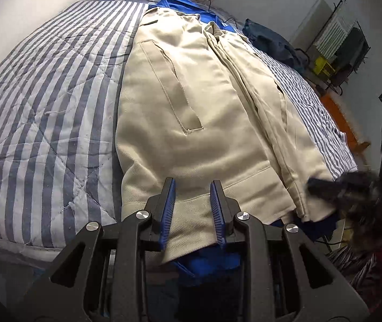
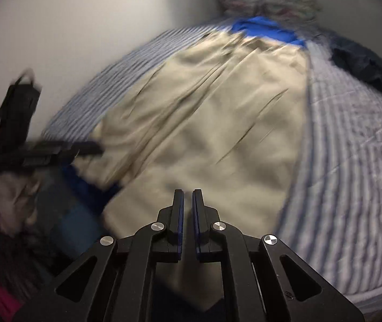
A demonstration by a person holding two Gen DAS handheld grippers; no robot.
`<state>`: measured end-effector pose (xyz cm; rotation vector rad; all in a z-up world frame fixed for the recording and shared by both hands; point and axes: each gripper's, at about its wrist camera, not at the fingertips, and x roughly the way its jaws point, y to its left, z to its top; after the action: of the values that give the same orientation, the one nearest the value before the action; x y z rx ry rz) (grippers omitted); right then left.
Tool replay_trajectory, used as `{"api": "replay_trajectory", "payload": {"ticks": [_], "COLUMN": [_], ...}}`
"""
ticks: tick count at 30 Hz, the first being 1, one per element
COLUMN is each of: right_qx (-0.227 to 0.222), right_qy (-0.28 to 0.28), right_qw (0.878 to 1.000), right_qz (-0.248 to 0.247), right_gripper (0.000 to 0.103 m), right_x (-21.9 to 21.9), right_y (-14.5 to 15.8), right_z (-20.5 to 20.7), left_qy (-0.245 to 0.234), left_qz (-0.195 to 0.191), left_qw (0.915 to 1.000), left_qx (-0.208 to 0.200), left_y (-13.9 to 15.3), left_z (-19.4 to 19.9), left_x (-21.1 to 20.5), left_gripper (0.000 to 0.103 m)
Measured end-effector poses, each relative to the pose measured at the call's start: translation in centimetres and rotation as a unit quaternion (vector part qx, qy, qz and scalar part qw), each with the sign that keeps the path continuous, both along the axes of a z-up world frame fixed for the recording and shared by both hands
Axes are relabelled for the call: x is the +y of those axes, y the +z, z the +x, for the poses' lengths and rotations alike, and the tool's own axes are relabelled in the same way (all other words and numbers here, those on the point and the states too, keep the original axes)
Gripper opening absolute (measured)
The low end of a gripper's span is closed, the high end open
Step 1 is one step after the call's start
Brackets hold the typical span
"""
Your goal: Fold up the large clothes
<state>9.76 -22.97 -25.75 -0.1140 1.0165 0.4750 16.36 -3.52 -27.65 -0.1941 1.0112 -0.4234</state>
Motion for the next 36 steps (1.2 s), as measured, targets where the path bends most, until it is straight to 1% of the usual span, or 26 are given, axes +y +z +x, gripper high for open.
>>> {"api": "replay_trajectory", "payload": {"ticks": [2,3,4,5,6,7,8,9,10,11,12,13,14,15,16,18,20,22,25,27,29,30,31,33,35,36], "right_qx": [-0.038,-0.041,-0.035,-0.026,-0.016,-0.010,-0.009,-0.011,-0.014,-0.015,-0.015,-0.008,0.002,0.018,0.038,0.070,0.095,0.120,0.147,0.157,0.168,0.173,0.177,0.186,0.189,0.192], "right_qy": [0.006,0.006,0.006,0.010,0.016,0.017,0.014,0.006,-0.011,-0.026,-0.044,-0.070,-0.087,-0.105,-0.118,-0.139,-0.153,-0.161,-0.158,-0.154,-0.148,-0.144,-0.139,-0.129,-0.115,-0.106], "right_qw": [0.999,0.999,0.999,0.999,1.000,1.000,1.000,1.000,1.000,0.999,0.998,0.996,0.994,0.990,0.985,0.975,0.966,0.955,0.943,0.938,0.930,0.926,0.923,0.917,0.915,0.913], "right_qz": [-0.023,-0.032,-0.033,-0.028,-0.014,-0.001,0.009,0.016,0.026,0.034,0.045,0.060,0.072,0.094,0.120,0.161,0.187,0.216,0.253,0.268,0.292,0.303,0.311,0.328,0.338,0.344], "right_gripper": [0.006,0.006,0.006,0.009,0.009,0.009,0.012,0.014,0.024,0.042,0.049,0.053,0.053,0.053,0.053,0.053,0.053,0.053,0.053,0.053,0.053,0.053,0.053,0.053,0.053,0.053], "right_x": [0.7,1.0,1.1,1.0,0.7,0.3,-0.3,-1.1,-2.3,-3.4,-4.6,-6.2,-7.4,-8.7,-9.9,-11.6,-12.6,-13.3,-13.6,-13.5,-13.3,-13.2,-13.1,-12.6,-12.3,-11.9], "right_y": [-0.5,-0.4,-0.1,0.2,0.8,1.6,2.2,2.8,3.6,3.9,4.2,4.4,4.2,3.8,3.3,2.1,0.9,-0.5,-1.8,-2.3,-3.0,-3.2,-3.3,-3.6,-3.8,-3.9], "right_z": [-1.0,-1.1,-1.1,-0.8,-0.8,-1.0,-1.1,-1.3,-1.3,-1.0,-0.9,-0.5,0.0,0.5,1.0,1.4,1.8,2.3,2.7,3.0,3.5,3.7,3.5,3.7,3.9,4.0], "left_qy": [-0.004,-0.004,-0.005,-0.007,-0.007,-0.003,0.003,0.014,0.030,0.039,0.045,0.048,0.051,0.053,0.054,0.061,0.067,0.064,0.047,0.032,0.021,0.018,0.015,0.010,0.009,0.009], "left_qz": [0.002,0.005,0.006,0.005,0.001,-0.007,-0.014,-0.021,-0.030,-0.037,-0.046,-0.058,-0.074,-0.098,-0.126,-0.163,-0.182,-0.202,-0.204,-0.198,-0.198,-0.200,-0.200,-0.196,-0.193,-0.191], "left_qw": [1.0000,1.0000,1.0000,1.0000,0.9999,0.9999,0.9998,0.9996,0.9990,0.9984,0.9975,0.9961,0.9940,0.9900,0.9841,0.9731,0.9672,0.9624,0.9614,0.9631,0.9625,0.9615,0.9603,0.9617,0.9621,0.9626], "left_qx": [-0.001,-0.001,0.001,0.004,0.008,0.011,0.013,0.012,0.013,0.017,0.029,0.045,0.063,0.086,0.113,0.151,0.165,0.170,0.178,0.180,0.184,0.187,0.194,0.191,0.193,0.192], "left_y": [0.0,0.1,0.4,0.7,1.1,1.6,2.0,2.4,2.8,2.9,2.7,2.4,1.9,1.2,0.3,-1.2,-2.1,-2.3,-2.5,-2.5,-2.6,-2.7,-2.9,-2.9,-3.0,-3.1], "left_z": [0.0,0.0,-0.1,0.0,0.0,0.1,0.1,0.1,0.3,0.5,1.0,1.5,2.0,2.5,3.1,3.8,4.0,4.3,4.7,4.9,5.1,5.0,5.0,4.8,4.7,4.7], "left_x": [-0.1,-0.1,0.0,0.0,0.3,0.9,1.5,2.2,3.4,4.3,5.2,6.0,6.6,7.3,7.8,8.4,8.7,8.8,8.2,7.4,6.8,6.6,6.3,6.1,5.8,5.6], "left_gripper": [0.027,0.027,0.027,0.027,0.027,0.034,0.051,0.060,0.069,0.069,0.069,0.070,0.070,0.070,0.069,0.069,0.069,0.069,0.062,0.060,0.057,0.055,0.050,0.047,0.037,0.035]}}
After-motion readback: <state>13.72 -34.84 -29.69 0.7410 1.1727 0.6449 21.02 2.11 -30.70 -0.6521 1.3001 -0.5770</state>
